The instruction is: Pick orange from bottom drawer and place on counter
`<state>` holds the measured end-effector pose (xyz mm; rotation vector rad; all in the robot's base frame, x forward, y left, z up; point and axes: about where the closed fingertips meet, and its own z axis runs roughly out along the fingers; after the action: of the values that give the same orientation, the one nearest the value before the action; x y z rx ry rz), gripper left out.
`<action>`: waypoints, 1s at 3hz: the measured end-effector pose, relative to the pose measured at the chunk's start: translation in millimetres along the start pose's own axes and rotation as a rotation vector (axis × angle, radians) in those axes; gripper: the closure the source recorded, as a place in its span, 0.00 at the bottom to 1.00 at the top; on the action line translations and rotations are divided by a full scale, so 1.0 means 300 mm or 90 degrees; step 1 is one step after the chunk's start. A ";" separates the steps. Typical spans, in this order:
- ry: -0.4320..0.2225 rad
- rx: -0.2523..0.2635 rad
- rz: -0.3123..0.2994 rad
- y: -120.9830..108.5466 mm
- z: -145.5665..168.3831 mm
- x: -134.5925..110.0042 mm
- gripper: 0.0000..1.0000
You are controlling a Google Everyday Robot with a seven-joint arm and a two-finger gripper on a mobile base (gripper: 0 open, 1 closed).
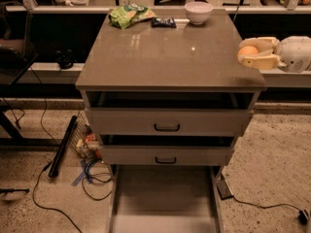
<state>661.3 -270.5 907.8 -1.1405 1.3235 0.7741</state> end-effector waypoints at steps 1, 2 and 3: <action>0.000 0.000 0.000 0.000 0.000 0.000 1.00; 0.000 0.008 0.003 -0.015 0.033 -0.015 1.00; 0.030 0.036 0.019 -0.046 0.104 -0.053 1.00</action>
Offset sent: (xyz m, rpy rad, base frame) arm 0.0098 0.0165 0.0093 0.0051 0.0035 -0.0384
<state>682.2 -242.9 922.5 -1.1018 1.3953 0.7309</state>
